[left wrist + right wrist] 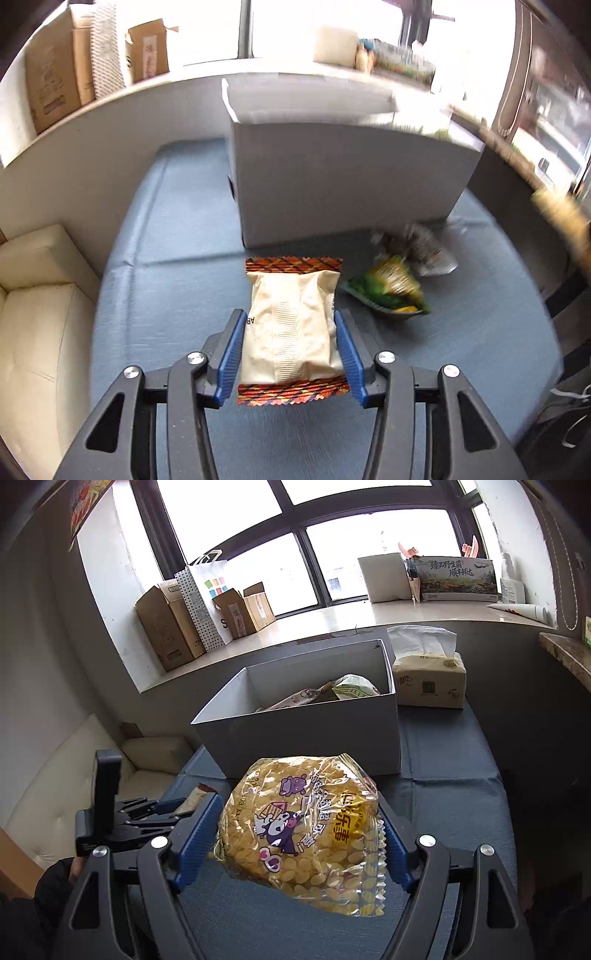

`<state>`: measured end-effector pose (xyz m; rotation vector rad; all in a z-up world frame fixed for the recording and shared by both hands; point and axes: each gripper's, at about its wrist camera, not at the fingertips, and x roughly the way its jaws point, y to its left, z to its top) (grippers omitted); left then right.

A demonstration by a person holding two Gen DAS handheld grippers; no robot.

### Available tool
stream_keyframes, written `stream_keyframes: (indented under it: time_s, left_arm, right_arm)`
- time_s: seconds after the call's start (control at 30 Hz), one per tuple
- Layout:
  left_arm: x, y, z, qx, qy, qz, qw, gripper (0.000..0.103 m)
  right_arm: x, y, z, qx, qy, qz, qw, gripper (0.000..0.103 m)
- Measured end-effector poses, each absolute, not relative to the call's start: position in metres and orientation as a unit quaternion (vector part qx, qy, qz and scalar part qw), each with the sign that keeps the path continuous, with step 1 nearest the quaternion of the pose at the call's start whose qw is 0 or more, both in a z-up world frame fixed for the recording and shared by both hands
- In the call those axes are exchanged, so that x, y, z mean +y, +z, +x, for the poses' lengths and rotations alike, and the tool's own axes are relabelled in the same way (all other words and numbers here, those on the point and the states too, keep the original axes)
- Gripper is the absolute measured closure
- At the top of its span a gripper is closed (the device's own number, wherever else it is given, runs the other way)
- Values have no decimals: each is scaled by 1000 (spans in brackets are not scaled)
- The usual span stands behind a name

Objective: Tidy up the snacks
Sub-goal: 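Lower the cookie bag and pastry pack into the white box, open both grippers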

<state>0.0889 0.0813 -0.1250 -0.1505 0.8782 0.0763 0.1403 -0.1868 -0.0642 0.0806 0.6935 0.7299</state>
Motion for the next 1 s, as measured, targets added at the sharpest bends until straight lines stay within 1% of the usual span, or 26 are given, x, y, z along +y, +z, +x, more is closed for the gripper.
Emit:
stream_keyframes:
  time_s: [0.17,0.27,0.4,0.57,0.7,0.9,0.97,1.0]
  left_arm:
    - [81,-75,69,377,30,-91,921,50]
    - [80,-50,72,359,23,-93,928,50]
    - [79,-26,99,342,20,-80,936,50]
    - [82,-2,150,324,13,-71,943,50]
    - [88,2,202,339,2,-82,937,50]
    - [97,-22,260,381,2,-84,921,50]
    - [100,-28,269,396,7,-88,914,47]
    - [100,-32,272,405,14,-84,910,39]
  right_arm:
    - [-177,-64,142,332,356,28,873,20]
    - [-169,-61,147,326,360,19,874,20]
    - [-155,-50,163,318,369,17,873,20]
    - [-132,-32,210,312,378,20,872,20]
    - [-111,-20,257,314,378,22,871,20]
    - [-83,-29,318,349,374,33,859,20]
    - [-76,-35,327,356,381,27,853,19]
    - [-73,-38,331,361,375,25,853,15]
